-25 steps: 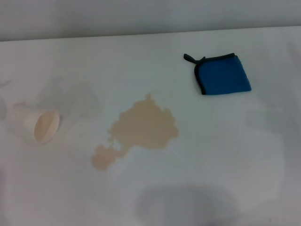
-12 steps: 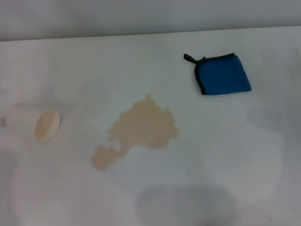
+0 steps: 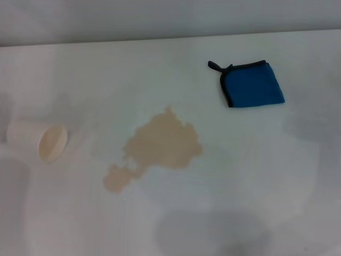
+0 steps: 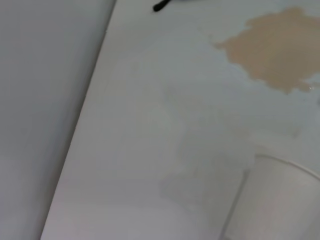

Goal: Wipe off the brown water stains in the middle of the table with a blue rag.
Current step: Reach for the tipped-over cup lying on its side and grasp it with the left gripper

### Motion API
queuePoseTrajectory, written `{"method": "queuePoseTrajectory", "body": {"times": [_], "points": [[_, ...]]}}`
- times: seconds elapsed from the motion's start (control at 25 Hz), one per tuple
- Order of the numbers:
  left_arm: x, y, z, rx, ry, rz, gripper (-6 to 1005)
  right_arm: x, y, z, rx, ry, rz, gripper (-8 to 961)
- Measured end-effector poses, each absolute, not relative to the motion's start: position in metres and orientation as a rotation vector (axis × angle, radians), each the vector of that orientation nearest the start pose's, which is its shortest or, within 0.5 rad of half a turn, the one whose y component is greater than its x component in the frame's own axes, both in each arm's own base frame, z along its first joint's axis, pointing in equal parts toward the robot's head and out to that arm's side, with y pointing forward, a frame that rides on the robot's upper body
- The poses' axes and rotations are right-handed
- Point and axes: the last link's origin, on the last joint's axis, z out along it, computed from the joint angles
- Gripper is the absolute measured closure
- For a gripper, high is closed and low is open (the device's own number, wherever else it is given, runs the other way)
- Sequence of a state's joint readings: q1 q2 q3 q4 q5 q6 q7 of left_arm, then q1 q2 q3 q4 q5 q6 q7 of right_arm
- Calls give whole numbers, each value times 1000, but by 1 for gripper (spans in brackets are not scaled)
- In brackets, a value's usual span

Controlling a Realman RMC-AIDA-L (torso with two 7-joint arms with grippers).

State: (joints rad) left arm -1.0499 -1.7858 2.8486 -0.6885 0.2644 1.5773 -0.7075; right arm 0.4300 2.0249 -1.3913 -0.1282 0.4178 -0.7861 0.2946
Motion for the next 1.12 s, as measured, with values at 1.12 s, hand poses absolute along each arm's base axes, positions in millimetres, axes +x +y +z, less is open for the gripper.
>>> {"method": "queuePoseTrajectory", "body": {"times": [1.12], "points": [[-279, 420, 82, -2795, 683, 598, 116, 427, 339, 57, -1063, 1013, 474, 136]]}}
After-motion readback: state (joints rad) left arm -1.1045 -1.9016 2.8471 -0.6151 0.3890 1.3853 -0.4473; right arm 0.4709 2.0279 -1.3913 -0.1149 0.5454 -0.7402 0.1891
